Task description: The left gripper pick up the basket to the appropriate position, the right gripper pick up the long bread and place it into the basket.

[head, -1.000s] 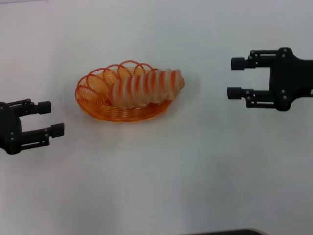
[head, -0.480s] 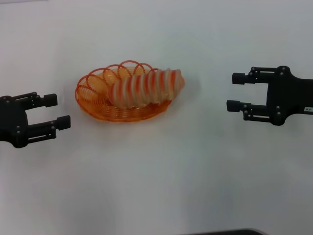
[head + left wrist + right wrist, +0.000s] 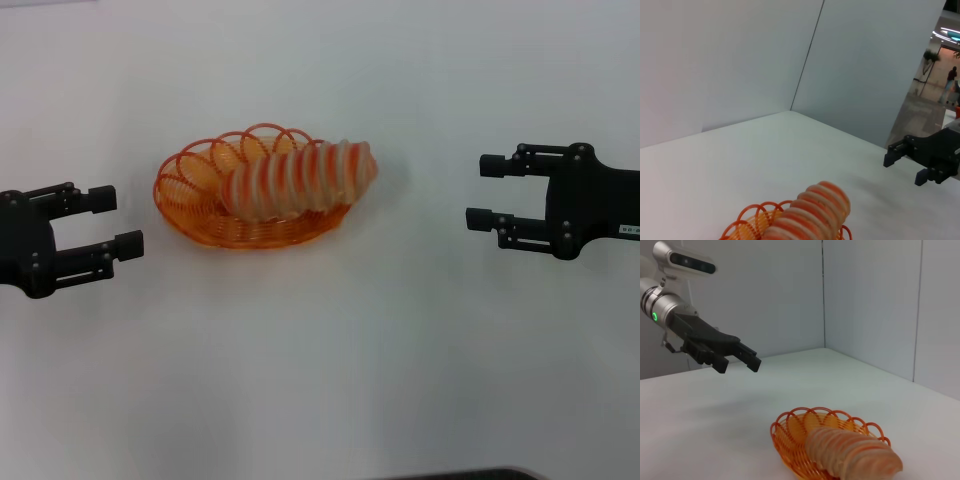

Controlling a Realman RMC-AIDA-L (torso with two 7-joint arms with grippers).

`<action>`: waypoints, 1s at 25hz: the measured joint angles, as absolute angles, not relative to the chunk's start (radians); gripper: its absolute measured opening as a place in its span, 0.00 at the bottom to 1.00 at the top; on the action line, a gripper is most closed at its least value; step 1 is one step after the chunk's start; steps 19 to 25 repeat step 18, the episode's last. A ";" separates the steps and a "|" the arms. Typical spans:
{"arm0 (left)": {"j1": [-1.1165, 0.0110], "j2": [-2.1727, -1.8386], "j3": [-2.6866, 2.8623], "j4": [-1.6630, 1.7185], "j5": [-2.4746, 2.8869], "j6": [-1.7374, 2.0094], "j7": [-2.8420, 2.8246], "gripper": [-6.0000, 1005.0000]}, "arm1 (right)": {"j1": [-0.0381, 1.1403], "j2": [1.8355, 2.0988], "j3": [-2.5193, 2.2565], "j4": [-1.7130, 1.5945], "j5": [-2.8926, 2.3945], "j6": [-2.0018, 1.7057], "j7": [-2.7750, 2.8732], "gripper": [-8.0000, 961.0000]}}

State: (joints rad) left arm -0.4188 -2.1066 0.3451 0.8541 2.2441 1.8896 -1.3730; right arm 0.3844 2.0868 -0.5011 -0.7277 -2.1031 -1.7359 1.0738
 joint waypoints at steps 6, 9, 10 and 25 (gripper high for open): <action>-0.419 -2.109 0.345 0.853 2.244 1.889 -1.372 0.72 | 0.389 2.086 -0.501 -0.727 -2.103 -1.728 1.074 0.69; -0.417 -2.109 0.345 0.853 2.237 1.890 -1.372 0.72 | 0.391 2.086 -0.501 -0.725 -2.103 -1.725 1.074 0.69; -0.416 -2.109 0.345 0.853 2.234 1.890 -1.372 0.72 | 0.392 2.086 -0.502 -0.723 -2.103 -1.723 1.074 0.69; -0.413 -2.110 0.348 0.853 2.229 1.892 -1.373 0.72 | 0.395 2.086 -0.502 -0.713 -2.099 -1.713 1.074 0.69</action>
